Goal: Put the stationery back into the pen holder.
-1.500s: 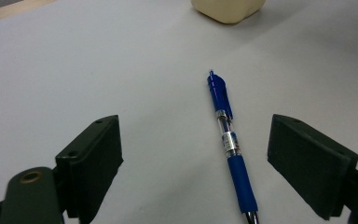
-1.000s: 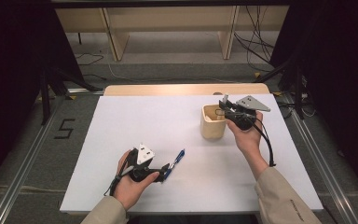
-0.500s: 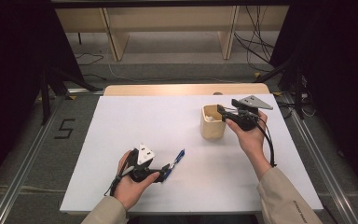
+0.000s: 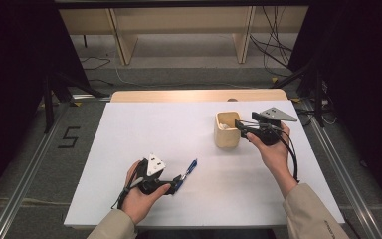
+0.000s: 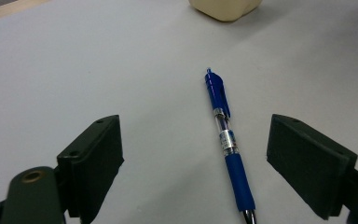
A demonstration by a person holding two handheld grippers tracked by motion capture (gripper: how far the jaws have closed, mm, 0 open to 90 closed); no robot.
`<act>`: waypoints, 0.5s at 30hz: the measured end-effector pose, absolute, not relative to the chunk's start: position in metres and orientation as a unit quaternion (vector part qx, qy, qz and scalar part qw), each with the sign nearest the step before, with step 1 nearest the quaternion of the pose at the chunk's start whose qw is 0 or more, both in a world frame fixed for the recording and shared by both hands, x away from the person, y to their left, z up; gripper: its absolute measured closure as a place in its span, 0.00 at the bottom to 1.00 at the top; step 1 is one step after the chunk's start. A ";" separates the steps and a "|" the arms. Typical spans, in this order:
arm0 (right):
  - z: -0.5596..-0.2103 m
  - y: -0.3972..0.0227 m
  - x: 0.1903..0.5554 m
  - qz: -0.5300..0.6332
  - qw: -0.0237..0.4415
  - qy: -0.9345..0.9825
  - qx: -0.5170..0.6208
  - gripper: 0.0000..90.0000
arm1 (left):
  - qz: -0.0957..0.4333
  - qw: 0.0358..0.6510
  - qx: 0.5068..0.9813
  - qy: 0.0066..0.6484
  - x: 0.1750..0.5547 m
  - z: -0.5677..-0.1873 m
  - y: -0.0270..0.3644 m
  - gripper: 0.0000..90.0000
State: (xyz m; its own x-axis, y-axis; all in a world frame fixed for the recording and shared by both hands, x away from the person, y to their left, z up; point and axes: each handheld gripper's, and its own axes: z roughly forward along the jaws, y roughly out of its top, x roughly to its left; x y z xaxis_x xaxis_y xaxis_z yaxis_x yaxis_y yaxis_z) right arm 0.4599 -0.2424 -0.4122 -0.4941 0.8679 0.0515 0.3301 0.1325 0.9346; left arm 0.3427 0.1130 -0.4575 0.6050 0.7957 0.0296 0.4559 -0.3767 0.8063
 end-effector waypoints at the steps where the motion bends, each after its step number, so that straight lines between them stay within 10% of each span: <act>1: -0.412 -0.243 0.459 0.500 0.265 0.705 0.427 0.25 | 0.213 0.399 0.803 0.389 0.343 -0.457 0.113 0.20; 15: -0.416 -0.254 0.438 0.490 0.245 0.726 0.416 0.26 | 0.211 0.401 0.801 0.390 0.343 -0.458 0.112 0.25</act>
State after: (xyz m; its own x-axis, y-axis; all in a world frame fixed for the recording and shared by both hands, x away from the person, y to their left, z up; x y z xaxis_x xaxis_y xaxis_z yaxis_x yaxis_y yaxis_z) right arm 0.4383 -0.2538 -0.4157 -0.5327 0.8447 0.0517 0.3639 0.1735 0.9151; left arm 0.3425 0.1118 -0.4580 0.6065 0.7946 0.0257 0.4552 -0.3736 0.8082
